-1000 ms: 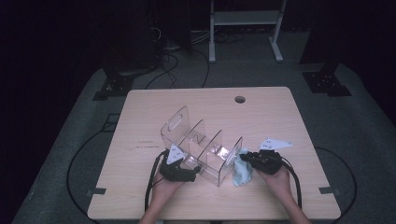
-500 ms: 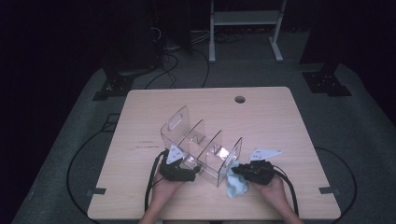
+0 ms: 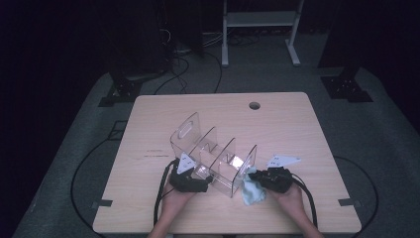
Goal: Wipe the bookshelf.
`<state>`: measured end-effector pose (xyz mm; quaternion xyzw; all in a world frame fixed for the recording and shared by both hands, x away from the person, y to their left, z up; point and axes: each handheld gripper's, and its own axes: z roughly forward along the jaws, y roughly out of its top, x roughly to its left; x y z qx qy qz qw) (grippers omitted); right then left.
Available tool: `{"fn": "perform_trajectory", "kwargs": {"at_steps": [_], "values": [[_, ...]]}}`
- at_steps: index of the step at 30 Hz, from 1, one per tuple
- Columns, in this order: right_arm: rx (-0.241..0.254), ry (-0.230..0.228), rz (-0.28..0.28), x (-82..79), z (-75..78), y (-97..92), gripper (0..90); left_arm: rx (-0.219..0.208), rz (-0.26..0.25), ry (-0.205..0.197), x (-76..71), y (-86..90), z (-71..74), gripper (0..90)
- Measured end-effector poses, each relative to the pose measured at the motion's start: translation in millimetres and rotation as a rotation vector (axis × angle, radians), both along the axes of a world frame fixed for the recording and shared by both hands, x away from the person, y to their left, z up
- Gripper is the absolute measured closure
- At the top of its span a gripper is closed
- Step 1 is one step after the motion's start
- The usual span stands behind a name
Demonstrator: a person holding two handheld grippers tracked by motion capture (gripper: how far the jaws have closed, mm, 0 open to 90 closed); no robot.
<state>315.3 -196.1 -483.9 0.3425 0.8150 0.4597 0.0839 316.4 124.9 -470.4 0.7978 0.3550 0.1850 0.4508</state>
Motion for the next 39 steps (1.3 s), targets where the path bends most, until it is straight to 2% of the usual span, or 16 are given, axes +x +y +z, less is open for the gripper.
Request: {"fn": "perform_trajectory", "kwargs": {"at_steps": [1, 5, 9, 11, 14, 19, 20, 22, 23, 25, 31, 32, 35, 36, 37, 39], "values": [[-0.003, 0.000, 0.067, -11.0, 2.9, 10.2, 80.5, 0.001, 0.000, 0.000, 0.0, 0.1, 0.1, 7.7], [-0.020, -0.007, 0.128, -18.4, 6.6, 19.5, 80.6, 0.000, -0.002, 0.001, -0.2, 2.5, -0.2, 7.9], [-0.005, -0.031, 0.109, -19.4, 14.2, 17.4, 80.5, 0.000, 0.001, 0.001, -0.5, 2.0, 0.0, 7.9], [0.026, -0.086, 0.130, -28.7, 30.0, 18.6, 80.5, -0.001, 0.000, 0.002, -0.8, 0.8, 0.0, 7.9], [0.035, -0.111, 0.151, -35.7, 36.2, 21.5, 80.6, -0.001, -0.004, 0.002, -0.9, 0.6, -0.2, 7.9], [0.030, -0.063, 0.165, -34.9, 24.4, 25.5, 80.7, -0.002, -0.002, 0.000, -0.6, 0.6, -0.1, 7.9], [-0.001, -0.084, 0.165, -36.8, 29.1, 27.4, 80.6, -0.002, -0.001, 0.001, -0.8, 0.5, -0.2, 7.9], [-0.005, -0.099, 0.164, -38.8, 32.1, 28.2, 80.6, -0.004, -0.004, 0.002, -0.6, 0.9, -0.4, 7.9], [0.012, -0.142, 0.164, -44.5, 41.3, 29.4, 80.6, -0.005, -0.003, 0.005, -0.8, 0.7, -0.2, 7.9], [0.035, -0.163, 0.172, -49.1, 49.4, 29.6, 80.6, -0.003, -0.003, 0.004, -0.9, 0.6, -0.2, 7.9], [0.051, -0.148, 0.180, -48.6, 44.8, 29.2, 80.6, 0.003, -0.008, -0.001, -0.4, 0.4, 0.2, 7.9], [0.030, -0.114, 0.184, -46.3, 37.2, 30.6, 80.6, 0.002, -0.007, 0.002, -0.7, 0.7, 0.0, 7.9], [0.014, -0.108, 0.188, -46.4, 37.1, 32.2, 80.6, 0.000, -0.007, 0.001, -0.9, 0.9, -0.2, 7.9], [0.003, -0.125, 0.190, -48.0, 41.3, 33.0, 80.5, -0.002, -0.005, 0.003, -1.1, 0.7, -0.2, 7.9], [0.041, -0.162, 0.185, -51.0, 52.1, 30.1, 80.6, -0.003, -0.005, 0.002, -1.3, 0.6, -0.3, 7.9], [0.058, -0.169, 0.182, -51.5, 56.4, 28.6, 80.6, -0.002, -0.006, 0.002, -1.4, 0.3, -0.4, 7.9]]}}
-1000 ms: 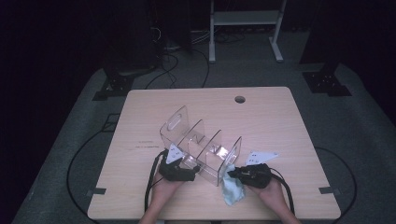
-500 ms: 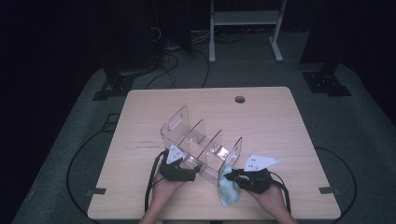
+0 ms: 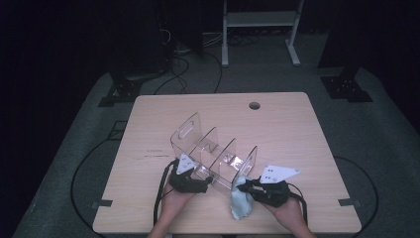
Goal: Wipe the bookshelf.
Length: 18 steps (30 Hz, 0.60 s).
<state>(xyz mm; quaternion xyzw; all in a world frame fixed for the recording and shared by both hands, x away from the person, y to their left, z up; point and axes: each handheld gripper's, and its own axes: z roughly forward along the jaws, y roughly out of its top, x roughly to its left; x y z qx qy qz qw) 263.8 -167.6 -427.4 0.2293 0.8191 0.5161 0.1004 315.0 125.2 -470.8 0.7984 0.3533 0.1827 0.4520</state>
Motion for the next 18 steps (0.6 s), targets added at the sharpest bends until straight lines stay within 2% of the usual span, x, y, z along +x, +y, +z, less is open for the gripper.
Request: {"fn": "perform_trajectory", "kwargs": {"at_steps": [1, 3, 6, 7, 8, 10, 11, 12, 15, 16, 18], "values": [[0.013, -0.011, -0.004, -0.3, 5.4, -2.6, 80.6, 0.001, 0.001, -0.001, -0.1, -0.4, 0.0, 7.9], [0.018, -0.025, -0.016, 0.8, 5.6, -5.4, 80.7, -0.002, 0.002, -0.004, -0.1, -1.3, 0.1, 7.9], [0.012, -0.004, -0.026, 1.7, 0.5, -6.8, 80.7, -0.001, 0.000, -0.006, 0.4, -1.6, 0.2, 7.8], [0.016, -0.014, -0.024, -0.6, 2.6, -5.7, 80.6, 0.002, -0.001, -0.004, 0.3, -1.3, 0.3, 7.8], [0.051, -0.039, -0.005, -5.9, 12.9, -2.8, 80.7, 0.008, -0.004, -0.002, 0.4, -0.3, 0.3, 7.9], [0.024, -0.082, -0.007, -8.7, 22.6, -0.6, 80.7, 0.007, -0.005, -0.001, 0.3, 0.0, 0.2, 7.9], [0.024, -0.082, -0.007, -8.7, 22.6, -0.6, 80.7, 0.006, -0.004, -0.001, 0.1, 0.0, 0.2, 7.9], [0.031, -0.092, -0.031, -4.2, 24.6, -5.1, 80.7, 0.002, 0.000, -0.003, -0.1, -0.7, 0.1, 7.9], [0.047, -0.060, -0.101, 10.7, 21.4, -18.2, 80.7, 0.003, -0.002, -0.009, 0.1, -1.2, 0.3, 7.9], [0.047, -0.060, -0.101, 10.7, 21.4, -18.2, 80.7, 0.003, -0.002, -0.009, 0.1, -1.2, 0.3, 7.9], [0.070, -0.032, -0.110, 15.0, 18.7, -23.5, 80.6, 0.006, -0.004, -0.007, 0.2, -1.7, 0.8, 7.9]]}}
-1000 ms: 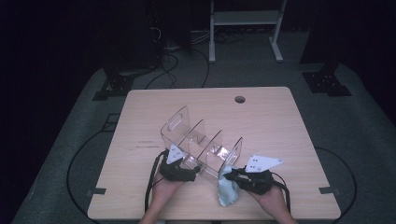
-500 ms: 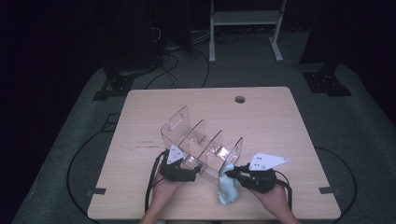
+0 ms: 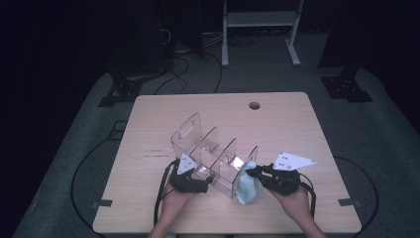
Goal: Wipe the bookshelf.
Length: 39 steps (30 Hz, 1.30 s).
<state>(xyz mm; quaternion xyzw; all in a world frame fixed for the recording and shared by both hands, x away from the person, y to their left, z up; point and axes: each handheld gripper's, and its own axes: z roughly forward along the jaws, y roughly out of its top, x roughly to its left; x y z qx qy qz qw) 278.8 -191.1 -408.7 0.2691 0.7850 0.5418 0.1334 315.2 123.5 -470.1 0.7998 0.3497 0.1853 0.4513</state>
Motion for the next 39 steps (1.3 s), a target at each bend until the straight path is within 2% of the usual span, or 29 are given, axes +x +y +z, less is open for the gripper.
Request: {"fn": "perform_trajectory", "kwargs": {"at_steps": [1, 3, 5, 7, 9, 12, 13, 14, 15, 16, 17, 19, 21, 24, 26, 27, 29, 30, 31, 32, 33, 34, 35, 37, 39], "values": [[0.016, 0.001, 0.039, -5.9, 2.1, 3.7, 80.7, -0.001, -0.001, 0.000, 0.0, -0.2, 0.0, 7.9], [0.016, -0.001, 0.058, -8.5, 3.8, 6.4, 80.7, -0.003, 0.001, 0.003, 0.1, -0.5, -0.3, 7.9], [-0.005, -0.012, 0.082, -13.4, 9.0, 13.4, 80.6, -0.004, -0.002, 0.004, 0.0, 0.4, -0.6, 7.9], [-0.019, -0.017, 0.080, -10.9, 11.7, 12.8, 80.7, 0.001, -0.001, 0.004, -0.2, 0.2, -0.1, 8.0], [-0.020, -0.024, 0.036, -4.2, 14.1, 6.8, 80.6, 0.002, 0.001, 0.003, -0.5, -0.3, -0.1, 8.0], [-0.028, -0.021, 0.011, -0.5, 17.7, 3.9, 80.6, 0.002, 0.003, 0.003, -0.5, -0.9, 0.0, 8.0], [-0.021, -0.030, 0.030, -4.0, 20.3, 7.3, 80.6, 0.002, 0.000, 0.003, -0.4, -0.3, -0.1, 8.0], [-0.008, -0.021, 0.053, -6.8, 22.3, 10.5, 80.6, 0.006, -0.001, 0.004, -0.4, -0.1, 0.1, 8.0], [-0.008, -0.021, 0.053, -6.8, 22.3, 10.5, 80.6, 0.006, -0.001, 0.004, -0.4, -0.1, 0.1, 8.0], [-0.002, -0.025, 0.108, -11.5, 27.0, 19.5, 80.5, 0.007, -0.002, 0.004, -0.4, -0.1, 0.1, 8.0], [-0.002, -0.025, 0.108, -11.5, 27.0, 19.5, 80.5, 0.007, -0.002, 0.004, -0.4, -0.1, 0.1, 8.0], [0.011, -0.008, 0.156, -12.2, 30.1, 27.7, 80.5, 0.009, -0.002, 0.005, -0.6, 0.0, 0.4, 8.0], [-0.015, -0.019, 0.157, -9.4, 32.2, 33.4, 80.5, 0.007, -0.002, 0.002, -0.7, 0.0, 0.3, 8.0], [-0.011, -0.015, 0.141, -2.7, 33.5, 31.4, 80.5, 0.008, -0.003, -0.002, -0.7, -0.2, 0.4, 8.1], [-0.006, -0.008, 0.082, 7.5, 35.2, 20.0, 80.5, 0.006, -0.001, -0.001, -0.7, -0.9, 0.6, 8.0], [-0.006, -0.008, 0.082, 7.5, 35.2, 20.0, 80.5, 0.003, 0.000, -0.001, -0.8, -0.9, 0.4, 8.0], [-0.002, -0.006, 0.030, 15.8, 35.5, 10.3, 80.5, 0.002, -0.001, -0.002, -0.8, -0.9, 0.3, 8.0], [0.013, 0.000, 0.028, 17.6, 35.0, 8.1, 80.4, 0.006, -0.001, 0.000, -0.8, -0.8, 0.6, 8.0], [0.013, 0.000, 0.028, 17.6, 35.0, 8.1, 80.4, 0.006, -0.001, 0.000, -0.8, -0.8, 0.6, 8.0], [0.026, 0.031, 0.097, 12.7, 35.5, 15.3, 80.4, 0.003, -0.001, -0.002, -0.6, -0.5, 0.1, 8.0], [0.026, 0.031, 0.097, 12.7, 35.5, 15.3, 80.4, 0.006, -0.004, 0.001, -0.5, 0.1, 0.1, 8.0], [0.010, 0.031, 0.149, 6.2, 35.8, 26.7, 80.4, 0.001, -0.002, 0.000, -0.6, 0.2, -0.2, 8.0], [0.010, 0.031, 0.149, 6.2, 35.8, 26.7, 80.4, 0.001, -0.002, 0.001, -0.6, 0.2, -0.2, 8.0], [-0.027, 0.008, 0.152, 4.2, 35.8, 32.5, 80.4, 0.004, -0.003, 0.001, -0.5, 0.1, 0.1, 8.0], [-0.018, 0.021, 0.139, 10.4, 35.5, 28.7, 80.4, 0.005, 0.000, 0.000, -0.8, -1.0, 0.6, 8.0]]}}
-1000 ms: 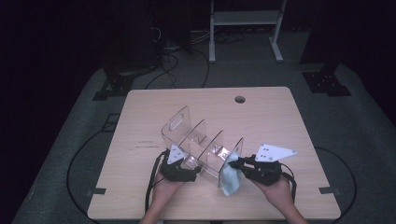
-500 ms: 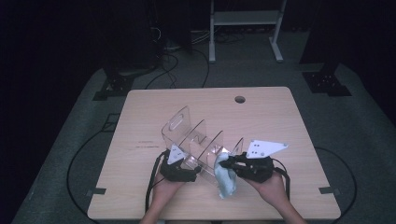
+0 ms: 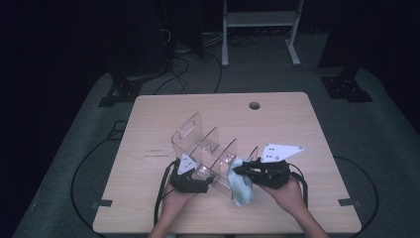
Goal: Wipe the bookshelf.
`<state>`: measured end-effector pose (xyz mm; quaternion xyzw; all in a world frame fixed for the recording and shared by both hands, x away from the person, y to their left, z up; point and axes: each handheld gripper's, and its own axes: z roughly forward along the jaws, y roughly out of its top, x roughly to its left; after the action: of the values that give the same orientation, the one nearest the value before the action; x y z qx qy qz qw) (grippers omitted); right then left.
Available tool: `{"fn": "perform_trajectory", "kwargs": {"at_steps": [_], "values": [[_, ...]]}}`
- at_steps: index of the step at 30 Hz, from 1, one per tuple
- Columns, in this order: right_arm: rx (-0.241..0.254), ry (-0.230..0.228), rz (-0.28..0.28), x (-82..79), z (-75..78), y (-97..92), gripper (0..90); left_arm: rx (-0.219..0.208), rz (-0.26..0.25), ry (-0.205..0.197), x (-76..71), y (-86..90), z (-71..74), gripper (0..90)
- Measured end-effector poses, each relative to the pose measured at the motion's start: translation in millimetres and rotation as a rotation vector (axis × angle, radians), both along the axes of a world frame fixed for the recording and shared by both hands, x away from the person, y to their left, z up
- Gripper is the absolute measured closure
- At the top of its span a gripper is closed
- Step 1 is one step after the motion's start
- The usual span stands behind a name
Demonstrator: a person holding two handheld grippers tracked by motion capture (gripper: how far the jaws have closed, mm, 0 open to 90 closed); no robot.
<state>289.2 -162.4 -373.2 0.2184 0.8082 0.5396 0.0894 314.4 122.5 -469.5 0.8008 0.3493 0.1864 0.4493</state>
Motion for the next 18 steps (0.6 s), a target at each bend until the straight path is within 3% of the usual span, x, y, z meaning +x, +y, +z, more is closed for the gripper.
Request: {"fn": "perform_trajectory", "kwargs": {"at_steps": [3, 6, 8, 10, 12, 15, 17, 18], "values": [[0.002, -0.011, -0.095, 15.1, -0.4, -17.4, 80.4, -0.002, -0.002, -0.005, 0.2, 0.1, -0.3, 8.0], [0.004, -0.009, -0.155, 22.8, 0.4, -28.8, 80.4, 0.001, -0.001, -0.002, 0.1, 0.0, -0.1, 8.0], [0.016, 0.000, -0.139, 19.2, 0.9, -27.9, 80.4, 0.001, -0.002, -0.003, 0.4, 0.3, -0.2, 8.0], [0.016, -0.009, -0.066, 10.5, 0.4, -17.7, 80.4, -0.004, 0.000, 0.000, 0.9, 0.3, -0.5, 8.0], [-0.022, -0.047, -0.031, 0.3, -1.0, -5.1, 80.4, -0.004, -0.002, 0.002, 0.9, 0.9, -0.6, 8.1], [-0.012, -0.037, -0.046, 6.4, -1.7, -9.9, 80.5, 0.004, -0.003, -0.003, 0.8, 0.8, 0.2, 8.1], [0.007, -0.031, -0.138, 19.8, -2.8, -26.7, 80.4, 0.002, -0.002, -0.003, 0.7, 0.9, 0.0, 8.1], [0.007, -0.031, -0.138, 19.8, -2.8, -26.7, 80.4, 0.000, -0.001, -0.003, 0.6, 0.9, -0.2, 8.1]]}}
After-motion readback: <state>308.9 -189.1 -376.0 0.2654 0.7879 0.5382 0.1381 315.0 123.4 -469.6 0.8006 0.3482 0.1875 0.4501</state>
